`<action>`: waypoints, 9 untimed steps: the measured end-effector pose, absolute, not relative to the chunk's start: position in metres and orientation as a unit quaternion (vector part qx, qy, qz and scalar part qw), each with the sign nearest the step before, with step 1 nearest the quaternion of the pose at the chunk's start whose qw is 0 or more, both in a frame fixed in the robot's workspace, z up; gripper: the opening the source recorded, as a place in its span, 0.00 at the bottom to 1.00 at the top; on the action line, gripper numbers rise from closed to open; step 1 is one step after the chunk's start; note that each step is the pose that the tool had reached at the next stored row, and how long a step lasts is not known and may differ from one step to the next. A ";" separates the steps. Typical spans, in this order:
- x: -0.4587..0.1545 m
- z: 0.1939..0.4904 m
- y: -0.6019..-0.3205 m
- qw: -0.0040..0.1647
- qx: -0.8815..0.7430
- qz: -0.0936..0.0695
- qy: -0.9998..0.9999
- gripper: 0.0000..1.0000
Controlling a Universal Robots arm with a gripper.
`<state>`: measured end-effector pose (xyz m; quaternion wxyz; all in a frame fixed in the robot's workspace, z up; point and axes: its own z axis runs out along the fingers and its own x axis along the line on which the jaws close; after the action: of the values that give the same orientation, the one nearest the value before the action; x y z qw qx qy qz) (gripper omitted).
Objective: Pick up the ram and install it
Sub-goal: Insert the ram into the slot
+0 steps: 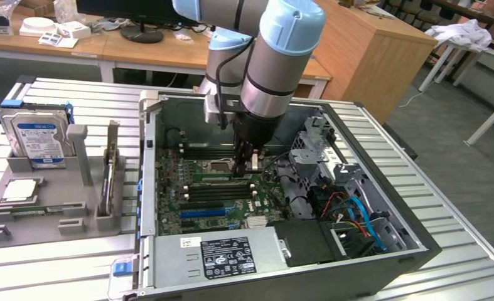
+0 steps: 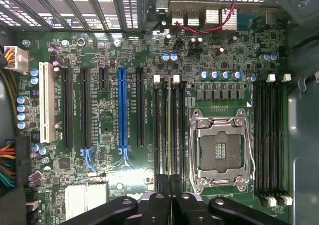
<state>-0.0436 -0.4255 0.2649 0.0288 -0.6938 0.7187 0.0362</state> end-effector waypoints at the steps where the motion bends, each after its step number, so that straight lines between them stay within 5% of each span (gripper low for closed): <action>1: -0.044 0.265 -0.426 0.029 -0.694 0.036 0.719 0.12; 9: -0.044 0.259 -0.426 0.029 -0.694 0.036 0.718 0.12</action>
<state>-0.0436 -0.4255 0.2588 0.0288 -0.6940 0.7185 0.0362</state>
